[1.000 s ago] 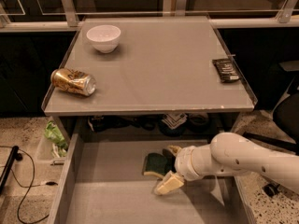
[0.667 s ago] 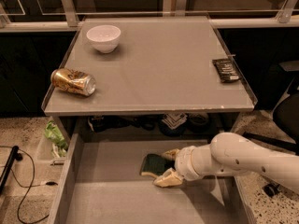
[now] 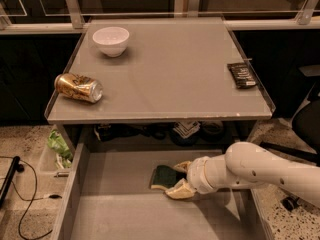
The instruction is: Pick sponge from top drawer and place on counter
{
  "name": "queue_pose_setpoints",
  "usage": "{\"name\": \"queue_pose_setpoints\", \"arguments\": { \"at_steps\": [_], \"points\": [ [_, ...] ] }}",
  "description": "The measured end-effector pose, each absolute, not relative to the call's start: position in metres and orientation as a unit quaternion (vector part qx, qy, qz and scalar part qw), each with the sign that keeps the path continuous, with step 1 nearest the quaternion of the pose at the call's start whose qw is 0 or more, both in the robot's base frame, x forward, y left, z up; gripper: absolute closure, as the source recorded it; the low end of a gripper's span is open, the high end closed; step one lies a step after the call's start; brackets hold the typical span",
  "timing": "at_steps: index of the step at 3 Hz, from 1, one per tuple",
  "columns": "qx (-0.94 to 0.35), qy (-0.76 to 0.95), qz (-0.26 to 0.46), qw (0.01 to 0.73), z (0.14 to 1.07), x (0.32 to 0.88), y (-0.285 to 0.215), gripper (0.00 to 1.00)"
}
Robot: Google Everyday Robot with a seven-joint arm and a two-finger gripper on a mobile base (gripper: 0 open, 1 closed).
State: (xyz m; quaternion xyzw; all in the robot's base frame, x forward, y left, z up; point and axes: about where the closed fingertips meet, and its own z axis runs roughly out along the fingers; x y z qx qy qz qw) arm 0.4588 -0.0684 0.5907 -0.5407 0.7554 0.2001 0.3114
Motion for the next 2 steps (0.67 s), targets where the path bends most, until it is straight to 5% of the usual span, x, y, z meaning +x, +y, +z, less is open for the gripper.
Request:
{"name": "queue_pose_setpoints", "arguments": {
  "at_steps": [1, 2],
  "points": [
    [-0.542, 0.751, 0.211, 0.312, 0.602, 0.458, -0.072, 1.00],
    [-0.544, 0.742, 0.221, 0.324, 0.638, 0.463, -0.089, 1.00]
  ]
}}
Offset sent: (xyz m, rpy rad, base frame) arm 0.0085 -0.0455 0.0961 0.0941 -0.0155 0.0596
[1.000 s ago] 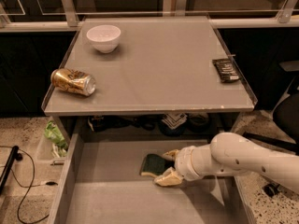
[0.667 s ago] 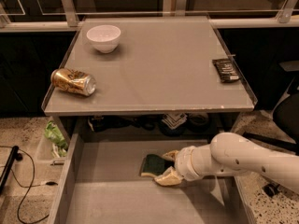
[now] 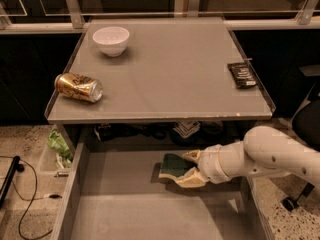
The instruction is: Pick sponge from top drawer and place on counter
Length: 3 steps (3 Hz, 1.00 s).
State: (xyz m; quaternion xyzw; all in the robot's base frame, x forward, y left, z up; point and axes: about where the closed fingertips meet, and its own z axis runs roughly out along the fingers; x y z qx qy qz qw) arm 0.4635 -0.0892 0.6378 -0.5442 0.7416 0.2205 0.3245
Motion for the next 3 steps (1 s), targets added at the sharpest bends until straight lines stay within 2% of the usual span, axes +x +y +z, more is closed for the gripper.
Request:
{"name": "queue_pose_setpoints", "arguments": {
  "at_steps": [2, 3],
  "points": [
    [-0.564, 0.722, 0.201, 0.346, 0.743, 0.463, -0.149, 1.00],
    [-0.580, 0.708, 0.164, 0.368, 0.805, 0.458, -0.170, 1.00]
  ]
}}
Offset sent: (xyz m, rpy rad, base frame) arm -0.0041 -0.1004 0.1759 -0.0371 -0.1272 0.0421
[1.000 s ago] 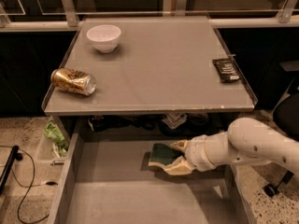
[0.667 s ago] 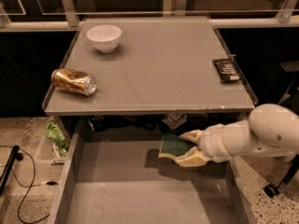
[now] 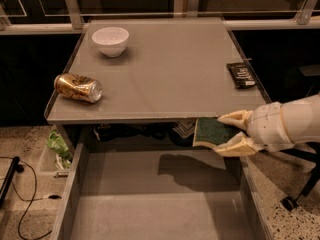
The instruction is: Pick sponge from top drawer and place on counter
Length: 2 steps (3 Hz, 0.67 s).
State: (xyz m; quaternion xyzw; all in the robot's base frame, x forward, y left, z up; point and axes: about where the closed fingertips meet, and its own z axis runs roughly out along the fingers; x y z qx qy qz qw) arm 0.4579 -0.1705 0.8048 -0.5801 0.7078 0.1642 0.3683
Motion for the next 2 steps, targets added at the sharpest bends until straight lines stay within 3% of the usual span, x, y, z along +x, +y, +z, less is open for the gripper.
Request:
{"name": "queue_pose_setpoints", "arguments": {
  "at_steps": [2],
  "points": [
    [-0.587, 0.695, 0.142, 0.391, 0.8515, 0.4594, -0.1831, 1.00]
  ]
}}
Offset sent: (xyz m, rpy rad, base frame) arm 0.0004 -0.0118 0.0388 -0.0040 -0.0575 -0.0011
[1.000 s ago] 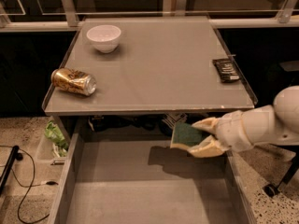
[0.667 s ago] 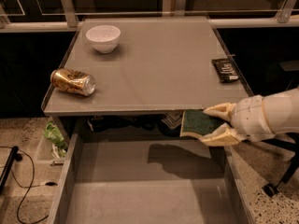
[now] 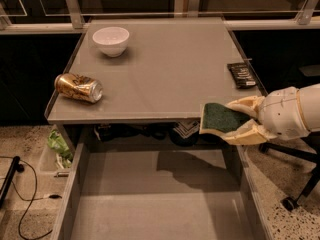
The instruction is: Pick sponge from top drawer and place on counter
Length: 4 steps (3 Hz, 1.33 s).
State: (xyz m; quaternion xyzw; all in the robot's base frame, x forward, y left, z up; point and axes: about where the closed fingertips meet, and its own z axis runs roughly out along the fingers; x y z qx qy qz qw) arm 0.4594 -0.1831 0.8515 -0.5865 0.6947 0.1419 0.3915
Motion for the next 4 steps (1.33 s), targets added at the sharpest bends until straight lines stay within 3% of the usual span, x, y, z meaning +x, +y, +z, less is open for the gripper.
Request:
{"name": "queue_pose_setpoints", "arguments": {
  "at_steps": [4],
  "points": [
    [-0.647, 0.650, 0.104, 0.385, 0.886, 0.602, -0.122, 1.00]
  ]
}}
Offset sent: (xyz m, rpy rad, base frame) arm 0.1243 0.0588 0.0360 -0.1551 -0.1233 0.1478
